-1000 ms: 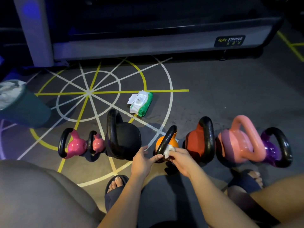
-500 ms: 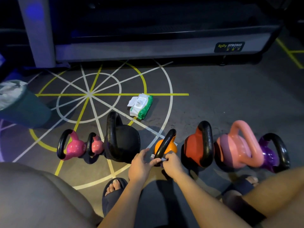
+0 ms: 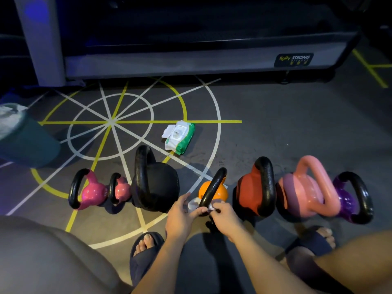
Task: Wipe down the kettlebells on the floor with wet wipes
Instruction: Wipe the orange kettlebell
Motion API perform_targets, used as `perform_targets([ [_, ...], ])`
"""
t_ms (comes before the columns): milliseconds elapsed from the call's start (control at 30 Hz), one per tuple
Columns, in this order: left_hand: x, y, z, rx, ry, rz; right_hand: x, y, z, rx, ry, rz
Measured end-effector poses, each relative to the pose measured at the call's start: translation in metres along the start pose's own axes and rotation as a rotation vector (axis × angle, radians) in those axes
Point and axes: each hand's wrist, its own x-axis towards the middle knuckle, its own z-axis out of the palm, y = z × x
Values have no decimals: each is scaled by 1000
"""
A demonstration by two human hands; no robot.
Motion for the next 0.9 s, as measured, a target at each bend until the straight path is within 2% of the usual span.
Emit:
perform_targets([
  [67, 3, 0, -2, 1, -17, 14, 3, -1, 2, -275, 44, -76],
  [133, 6, 1, -4, 27, -20, 53, 4, -2, 3, -437, 49, -91],
  [233, 9, 7, -5, 88, -33, 133, 2, -10, 5, -503, 29, -69],
  [300, 11, 12, -5, 66, -35, 175, 0, -27, 1, -250, 36, 65],
  [400, 15, 28, -3, -51, 5, 199, 6, -36, -12, 296, 6, 271],
  [467, 19, 42, 1, -50, 40, 242, 6, -32, -22, 621, -16, 344],
  [533, 25, 56, 6, 3, 97, 281, 3, -30, -31, 876, 56, 448],
  [600, 32, 70, 13, 41, 147, 280, 0, -31, -38, 1105, 172, 476],
  [667, 38, 82, 22, 62, 149, 258, -1, -38, -46, 1346, 214, 354],
  [767, 47, 104, 37, 51, 118, 189, 0, -53, -59, 1475, 184, 161],
  [900, 59, 113, 57, 72, -12, 54, 6, -61, -67, 1365, 320, 69],
])
